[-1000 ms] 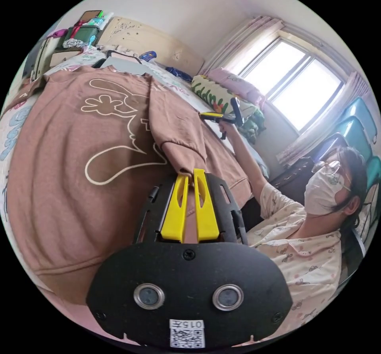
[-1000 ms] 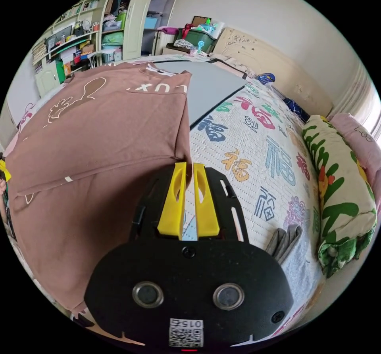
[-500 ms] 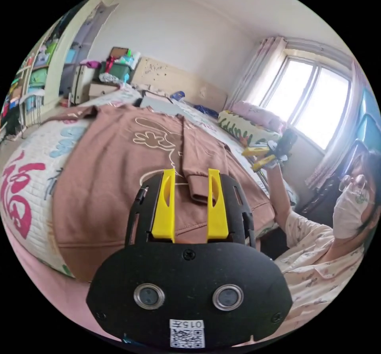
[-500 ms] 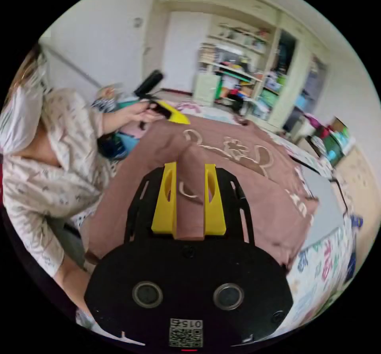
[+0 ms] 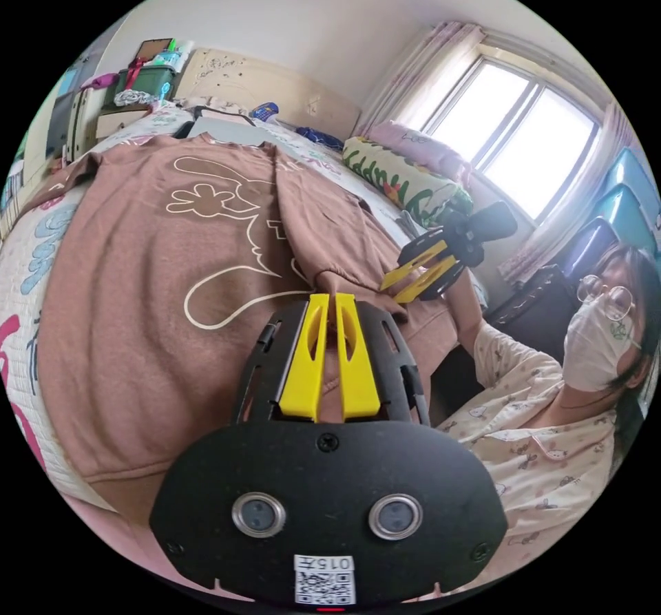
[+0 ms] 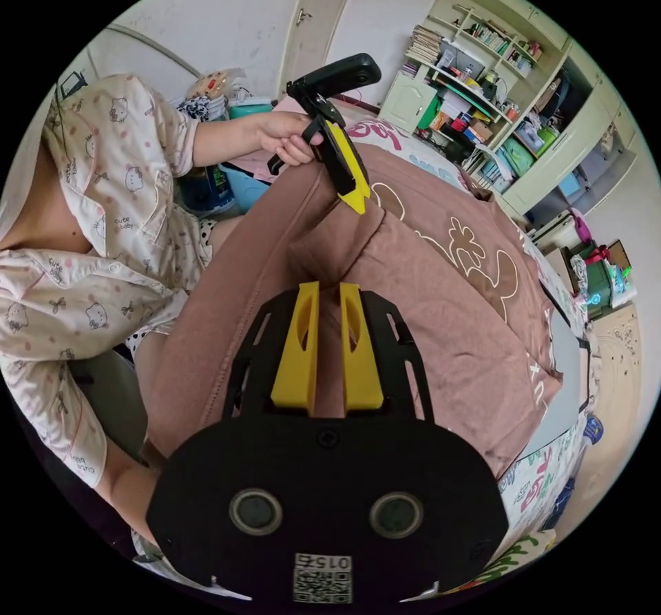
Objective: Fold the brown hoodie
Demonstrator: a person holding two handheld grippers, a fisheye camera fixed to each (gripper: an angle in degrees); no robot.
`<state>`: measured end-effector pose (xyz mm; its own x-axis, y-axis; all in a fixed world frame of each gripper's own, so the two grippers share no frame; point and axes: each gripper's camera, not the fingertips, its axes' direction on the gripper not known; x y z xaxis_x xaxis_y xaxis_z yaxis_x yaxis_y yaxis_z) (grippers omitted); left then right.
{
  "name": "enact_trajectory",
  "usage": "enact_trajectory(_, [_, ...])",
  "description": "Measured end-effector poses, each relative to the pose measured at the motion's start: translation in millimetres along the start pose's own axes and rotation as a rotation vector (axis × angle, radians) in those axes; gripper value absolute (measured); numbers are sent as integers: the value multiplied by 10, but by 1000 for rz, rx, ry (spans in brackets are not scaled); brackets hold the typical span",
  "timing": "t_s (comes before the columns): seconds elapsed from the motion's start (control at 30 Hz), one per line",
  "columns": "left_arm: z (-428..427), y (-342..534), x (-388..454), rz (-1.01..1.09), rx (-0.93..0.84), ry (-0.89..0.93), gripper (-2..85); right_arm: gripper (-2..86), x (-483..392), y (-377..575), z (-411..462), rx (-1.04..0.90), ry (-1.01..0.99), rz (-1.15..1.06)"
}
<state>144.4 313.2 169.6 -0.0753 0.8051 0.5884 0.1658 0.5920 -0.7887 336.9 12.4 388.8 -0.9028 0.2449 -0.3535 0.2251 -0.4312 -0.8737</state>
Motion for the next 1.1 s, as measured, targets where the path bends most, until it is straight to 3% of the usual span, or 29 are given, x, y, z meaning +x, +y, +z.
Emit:
enact_trajectory(0.2, [248, 303, -41, -7, -61, 24, 12, 144, 187, 353, -109, -15, -1, 13])
enact_trajectory(0.3, [-54, 539, -328, -99, 109, 83, 30, 146, 314, 535, -183, -2, -17, 26])
enact_trajectory(0.37, [-385, 744, -776, -259, 298, 33, 95, 147, 441, 669, -234, 10, -42, 44])
enact_trajectory(0.47, [-658, 884, -1421, -453, 408, -104, 173, 148, 559, 798, -285, 12, -57, 52])
enact_trajectory(0.67, [-938, 915, -2554, -757, 615, -205, 198, 147, 739, 1003, -339, 11, -64, 58])
enact_trajectory(0.87, [-745, 811, -3481, -940, 611, -274, 203, 143, 911, 1172, -338, 13, -82, 65])
enact_trajectory(1.1, [-561, 526, -4203, -988, 563, -288, 177, 134, 1140, 1325, -241, 15, -137, 93])
